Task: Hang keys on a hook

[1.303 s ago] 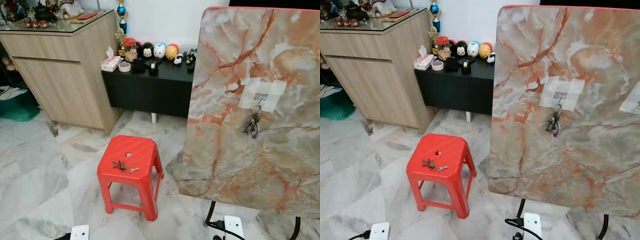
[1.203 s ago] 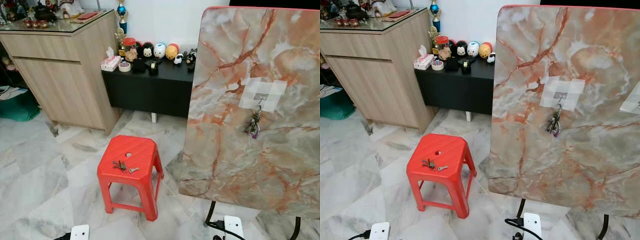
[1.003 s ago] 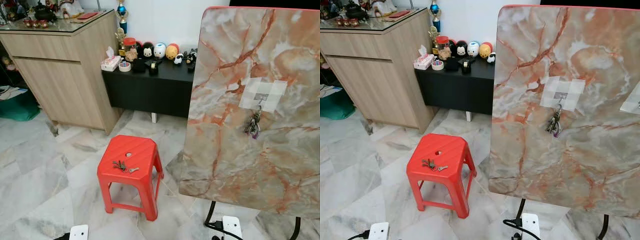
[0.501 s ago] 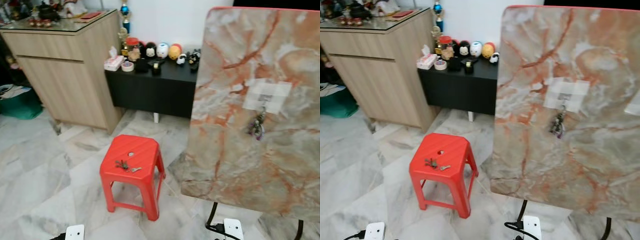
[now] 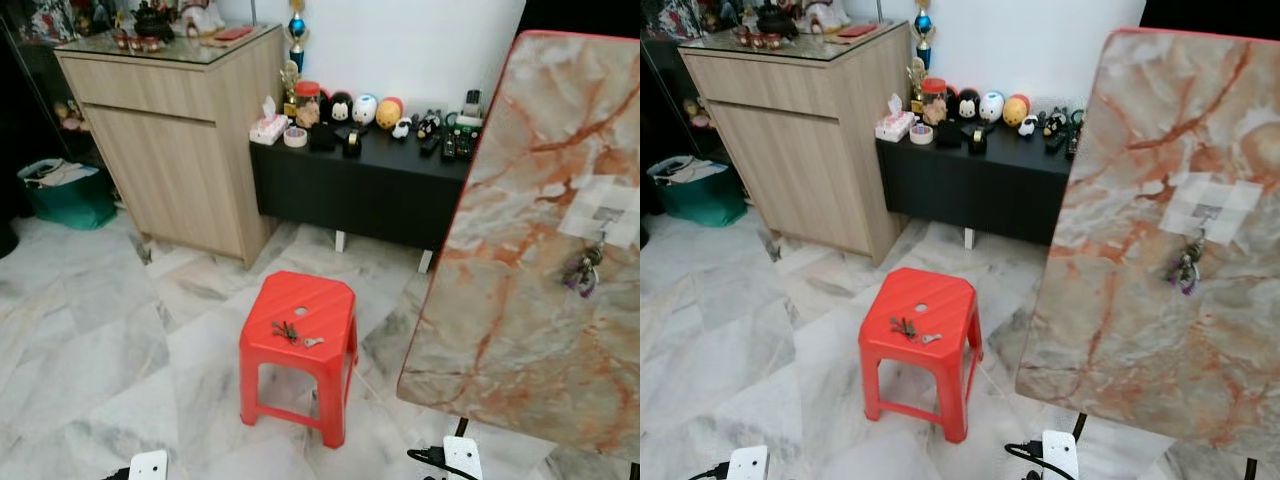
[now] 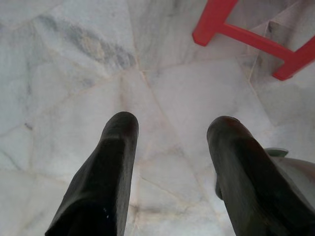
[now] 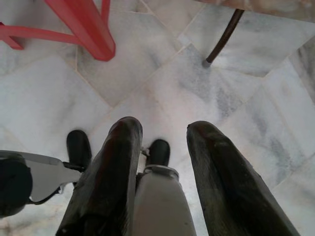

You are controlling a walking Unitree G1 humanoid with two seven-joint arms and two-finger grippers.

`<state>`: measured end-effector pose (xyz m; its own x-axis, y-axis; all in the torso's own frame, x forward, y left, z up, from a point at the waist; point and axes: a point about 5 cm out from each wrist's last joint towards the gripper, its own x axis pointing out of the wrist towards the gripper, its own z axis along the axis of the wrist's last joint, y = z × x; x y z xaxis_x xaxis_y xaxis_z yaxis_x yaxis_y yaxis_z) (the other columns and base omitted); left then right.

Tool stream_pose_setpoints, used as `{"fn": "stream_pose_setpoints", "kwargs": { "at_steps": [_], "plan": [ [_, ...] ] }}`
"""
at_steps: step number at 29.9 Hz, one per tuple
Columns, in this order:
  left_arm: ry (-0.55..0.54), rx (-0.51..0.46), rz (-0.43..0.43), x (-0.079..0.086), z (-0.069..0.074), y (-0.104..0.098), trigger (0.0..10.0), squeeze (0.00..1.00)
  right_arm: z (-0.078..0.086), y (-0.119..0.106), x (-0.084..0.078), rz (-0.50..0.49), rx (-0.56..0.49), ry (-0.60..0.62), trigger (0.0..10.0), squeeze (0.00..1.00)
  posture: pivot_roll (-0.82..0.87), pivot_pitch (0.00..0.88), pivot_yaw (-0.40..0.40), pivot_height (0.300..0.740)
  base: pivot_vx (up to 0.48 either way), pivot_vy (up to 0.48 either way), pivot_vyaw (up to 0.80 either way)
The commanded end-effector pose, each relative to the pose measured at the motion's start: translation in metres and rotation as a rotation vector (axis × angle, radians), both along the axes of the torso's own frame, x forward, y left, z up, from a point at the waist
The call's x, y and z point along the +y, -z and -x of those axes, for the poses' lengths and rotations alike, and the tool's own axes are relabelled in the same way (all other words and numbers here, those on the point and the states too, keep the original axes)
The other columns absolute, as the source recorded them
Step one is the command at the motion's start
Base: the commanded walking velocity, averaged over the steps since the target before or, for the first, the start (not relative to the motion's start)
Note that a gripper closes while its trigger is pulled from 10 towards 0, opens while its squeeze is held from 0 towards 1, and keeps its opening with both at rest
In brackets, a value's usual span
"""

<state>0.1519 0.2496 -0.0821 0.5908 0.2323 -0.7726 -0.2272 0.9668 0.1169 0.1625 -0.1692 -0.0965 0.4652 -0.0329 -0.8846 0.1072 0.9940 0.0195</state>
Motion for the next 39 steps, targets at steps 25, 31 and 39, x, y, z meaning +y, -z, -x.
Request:
{"fn": "stream_pose_setpoints", "kwargs": {
  "at_steps": [25, 31, 39],
  "plan": [
    [0.001, 0.015, 0.008, -0.002, 0.002, 0.002, 10.0, 0.00, -0.002, 0.000, 0.011, -0.004, -0.003, -0.004, 10.0, 0.00, 0.03, 0.000, -0.002, 0.740, 0.000, 0.308, 0.00],
    [0.001, 0.016, 0.008, -0.002, 0.002, 0.002, 10.0, 0.00, -0.002, 0.000, 0.013, -0.005, -0.003, -0.006, 10.0, 0.00, 0.03, 0.000, -0.002, 0.740, 0.000, 0.309, 0.00],
    [0.002, 0.016, 0.008, -0.002, 0.002, 0.002, 10.0, 0.00, -0.002, 0.000, 0.019, -0.007, -0.004, -0.018, 10.0, 0.00, 0.03, 0.000, -0.004, 0.740, 0.000, 0.220, 0.00]
  ]
}}
